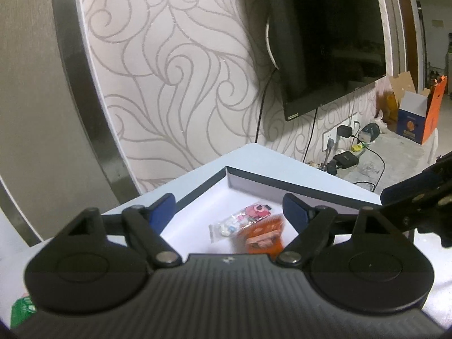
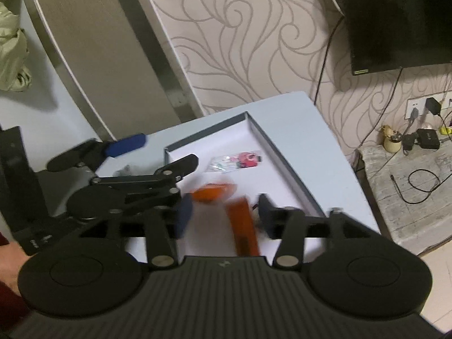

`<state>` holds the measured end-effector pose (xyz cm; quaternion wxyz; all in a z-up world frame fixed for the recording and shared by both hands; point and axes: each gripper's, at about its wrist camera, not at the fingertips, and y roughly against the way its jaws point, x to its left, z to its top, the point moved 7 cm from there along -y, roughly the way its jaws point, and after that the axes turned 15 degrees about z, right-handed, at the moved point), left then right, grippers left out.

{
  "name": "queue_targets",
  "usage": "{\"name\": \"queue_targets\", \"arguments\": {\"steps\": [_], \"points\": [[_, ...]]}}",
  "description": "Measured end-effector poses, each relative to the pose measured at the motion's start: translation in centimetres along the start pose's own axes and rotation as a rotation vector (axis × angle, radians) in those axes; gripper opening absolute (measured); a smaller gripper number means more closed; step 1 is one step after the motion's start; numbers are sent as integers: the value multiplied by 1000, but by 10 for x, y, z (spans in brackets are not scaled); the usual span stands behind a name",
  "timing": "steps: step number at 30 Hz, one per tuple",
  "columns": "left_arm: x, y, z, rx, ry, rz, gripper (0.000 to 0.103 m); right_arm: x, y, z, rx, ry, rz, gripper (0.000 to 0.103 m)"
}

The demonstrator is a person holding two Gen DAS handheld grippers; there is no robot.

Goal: Organize snacks
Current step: 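Lower both orange snacks into the white box and open both grippers, then withdraw both grippers from the box back over the snack pile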

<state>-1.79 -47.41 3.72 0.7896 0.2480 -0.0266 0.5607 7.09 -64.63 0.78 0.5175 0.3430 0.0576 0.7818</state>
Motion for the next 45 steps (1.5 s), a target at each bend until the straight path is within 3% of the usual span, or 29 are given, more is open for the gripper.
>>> {"name": "queue_targets", "arguments": {"steps": [11, 20, 25, 31, 37, 41, 45], "points": [[18, 37, -31, 26, 54, 26, 84, -4, 2, -5, -1, -49, 24, 66], [89, 77, -83, 58, 87, 180, 84, 43, -25, -23, 49, -33, 86, 66], [123, 79, -123, 155, 109, 237, 84, 74, -40, -40, 98, -3, 98, 66], [137, 53, -139, 239, 156, 209, 76, 107, -52, -59, 162, 49, 103, 68], [138, 42, -151, 284, 176, 162, 71, 117, -52, -64, 172, 58, 83, 68], [141, 38, -157, 310, 201, 123, 50, 120, -50, -66, 171, 56, 67, 68], [143, 46, -158, 297, 186, 102, 48, 128, -58, -67, 181, 64, 71, 68]]}}
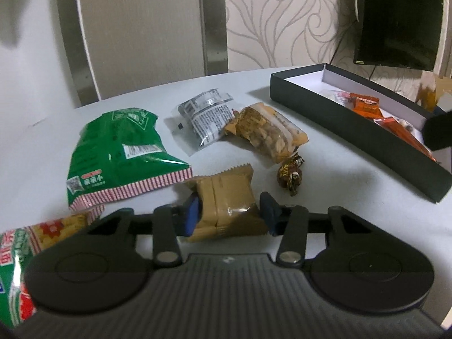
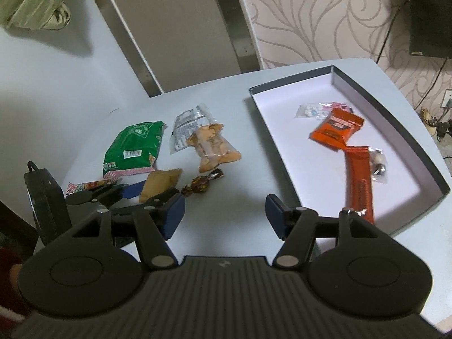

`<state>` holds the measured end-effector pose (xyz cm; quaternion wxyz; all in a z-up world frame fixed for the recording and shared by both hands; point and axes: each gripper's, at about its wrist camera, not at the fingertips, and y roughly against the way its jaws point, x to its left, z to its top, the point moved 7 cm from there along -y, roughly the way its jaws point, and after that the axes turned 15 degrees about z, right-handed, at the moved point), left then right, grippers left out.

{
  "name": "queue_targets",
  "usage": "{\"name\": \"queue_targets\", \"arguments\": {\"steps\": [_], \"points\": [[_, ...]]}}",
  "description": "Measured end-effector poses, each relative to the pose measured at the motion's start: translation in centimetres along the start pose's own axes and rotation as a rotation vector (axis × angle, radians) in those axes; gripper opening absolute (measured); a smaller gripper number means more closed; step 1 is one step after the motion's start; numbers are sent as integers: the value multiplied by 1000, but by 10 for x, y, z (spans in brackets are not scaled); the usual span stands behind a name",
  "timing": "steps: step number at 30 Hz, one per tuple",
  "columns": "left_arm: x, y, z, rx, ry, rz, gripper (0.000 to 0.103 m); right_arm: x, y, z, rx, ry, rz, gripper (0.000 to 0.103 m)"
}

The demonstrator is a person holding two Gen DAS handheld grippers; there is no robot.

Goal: Organize snacks
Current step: 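Grasp the tan square pack with left gripper while right grasps the wrapped chocolate candy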

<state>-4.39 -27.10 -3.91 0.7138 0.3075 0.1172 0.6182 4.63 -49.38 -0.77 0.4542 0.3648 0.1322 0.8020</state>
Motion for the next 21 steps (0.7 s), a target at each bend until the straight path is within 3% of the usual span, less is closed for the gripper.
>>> {"name": "queue_targets", "arguments": {"steps": [9, 11, 18, 21], "points": [[23, 30, -3, -55, -62, 6, 47, 25, -65, -3, 86, 105, 0, 66], [29, 36, -5, -65, -79, 10, 47, 28, -83, -6, 113, 161, -31, 58], [43, 49, -9, -101, -129, 17, 47, 26, -128, -10, 154, 185, -96, 58], [45, 50, -11, -106, -144, 16, 47, 23, -142, -10, 163, 208, -124, 43]]}}
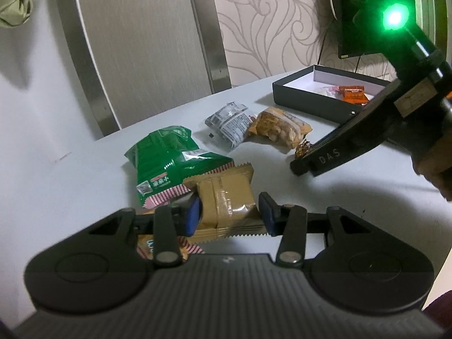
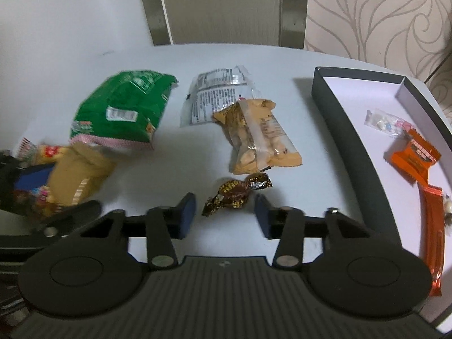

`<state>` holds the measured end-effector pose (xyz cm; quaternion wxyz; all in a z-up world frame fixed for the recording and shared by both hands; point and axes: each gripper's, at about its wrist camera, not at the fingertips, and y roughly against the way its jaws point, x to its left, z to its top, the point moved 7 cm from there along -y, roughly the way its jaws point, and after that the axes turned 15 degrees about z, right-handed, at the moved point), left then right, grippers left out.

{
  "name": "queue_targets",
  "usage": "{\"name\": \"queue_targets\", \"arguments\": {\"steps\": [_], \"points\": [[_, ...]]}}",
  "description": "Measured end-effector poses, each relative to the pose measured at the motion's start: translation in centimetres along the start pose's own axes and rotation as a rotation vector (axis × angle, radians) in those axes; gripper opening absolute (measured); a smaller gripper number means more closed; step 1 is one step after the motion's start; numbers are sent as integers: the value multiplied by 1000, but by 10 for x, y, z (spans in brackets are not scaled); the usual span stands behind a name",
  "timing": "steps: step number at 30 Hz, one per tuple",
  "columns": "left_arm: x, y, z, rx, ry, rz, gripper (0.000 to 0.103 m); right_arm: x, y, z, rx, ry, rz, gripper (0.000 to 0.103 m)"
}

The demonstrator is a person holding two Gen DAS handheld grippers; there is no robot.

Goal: Organize snacks
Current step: 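Grasp the tan square pack with left gripper while right grasps the wrapped chocolate candy, then lift the tan pack and chocolate candy and carry both over the white box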

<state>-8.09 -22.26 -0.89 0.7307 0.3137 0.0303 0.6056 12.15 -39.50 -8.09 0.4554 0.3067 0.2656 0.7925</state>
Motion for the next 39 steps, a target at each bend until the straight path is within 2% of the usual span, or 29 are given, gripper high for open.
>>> {"name": "queue_targets", "arguments": {"steps": [1, 5, 19, 31, 39], "points": [[1, 0, 0, -3, -3, -1, 47, 1, -1, 1, -2, 21, -10, 33], [1, -2, -3, -2, -5, -6, 47, 0, 3, -2, 3, 61, -19, 25], [-12, -19, 6, 22, 29, -46, 47, 7, 47, -21, -27, 34, 3, 25], [-25, -22, 29, -10, 51, -52, 47, 7, 97, -23, -109, -60, 65, 25], [-28, -19, 42, -33, 61, -49, 47, 12, 124, -21, -158, -77, 89, 25]]}}
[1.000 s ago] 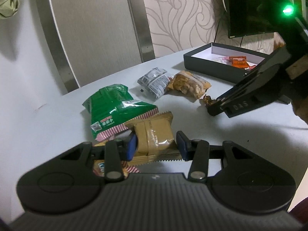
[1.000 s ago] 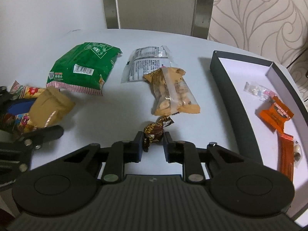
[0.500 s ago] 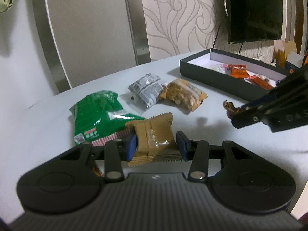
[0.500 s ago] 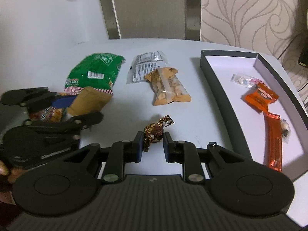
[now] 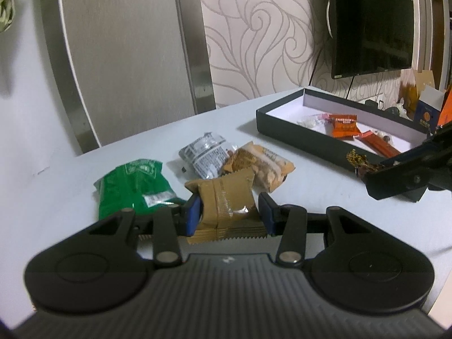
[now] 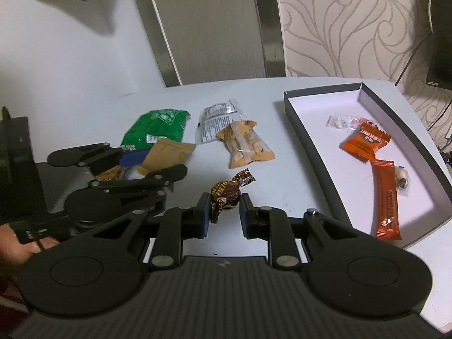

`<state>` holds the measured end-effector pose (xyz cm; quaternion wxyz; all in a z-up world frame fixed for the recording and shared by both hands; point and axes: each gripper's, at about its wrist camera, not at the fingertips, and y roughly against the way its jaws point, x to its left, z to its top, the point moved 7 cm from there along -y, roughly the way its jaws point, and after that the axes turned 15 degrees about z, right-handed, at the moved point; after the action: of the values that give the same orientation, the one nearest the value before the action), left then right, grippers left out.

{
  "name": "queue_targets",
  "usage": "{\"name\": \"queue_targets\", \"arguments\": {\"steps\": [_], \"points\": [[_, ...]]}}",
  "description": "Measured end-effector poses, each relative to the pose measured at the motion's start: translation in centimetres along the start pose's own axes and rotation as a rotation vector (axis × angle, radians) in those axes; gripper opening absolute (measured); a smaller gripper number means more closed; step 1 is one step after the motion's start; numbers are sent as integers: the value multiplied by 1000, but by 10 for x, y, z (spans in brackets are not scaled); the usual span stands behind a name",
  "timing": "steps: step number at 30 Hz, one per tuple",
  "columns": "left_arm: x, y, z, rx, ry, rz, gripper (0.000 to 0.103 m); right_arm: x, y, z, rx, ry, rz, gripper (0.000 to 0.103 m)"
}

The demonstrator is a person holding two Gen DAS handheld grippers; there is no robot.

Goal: Organize snacks
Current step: 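Lift the tan pack and chocolate candy and carry both over the white box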

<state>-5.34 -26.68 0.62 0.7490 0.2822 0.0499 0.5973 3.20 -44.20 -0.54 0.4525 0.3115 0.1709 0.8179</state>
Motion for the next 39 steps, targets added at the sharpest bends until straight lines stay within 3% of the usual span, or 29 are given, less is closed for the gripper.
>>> {"name": "queue_targets", "arguments": {"steps": [15, 23, 27, 39], "points": [[-6, 3, 17, -31, -7, 7, 47, 13, 21, 6, -38, -10, 41, 25], [-5, -3, -2, 28, -24, 41, 47, 7, 21, 2, -26, -27, 44, 25], [-4, -12, -22, 80, -31, 84, 68, 4, 19, 0, -20, -39, 50, 25], [-18, -47, -26, 169, -3, 59, 70, 0, 9, -2, 18, -36, 70, 25]]}}
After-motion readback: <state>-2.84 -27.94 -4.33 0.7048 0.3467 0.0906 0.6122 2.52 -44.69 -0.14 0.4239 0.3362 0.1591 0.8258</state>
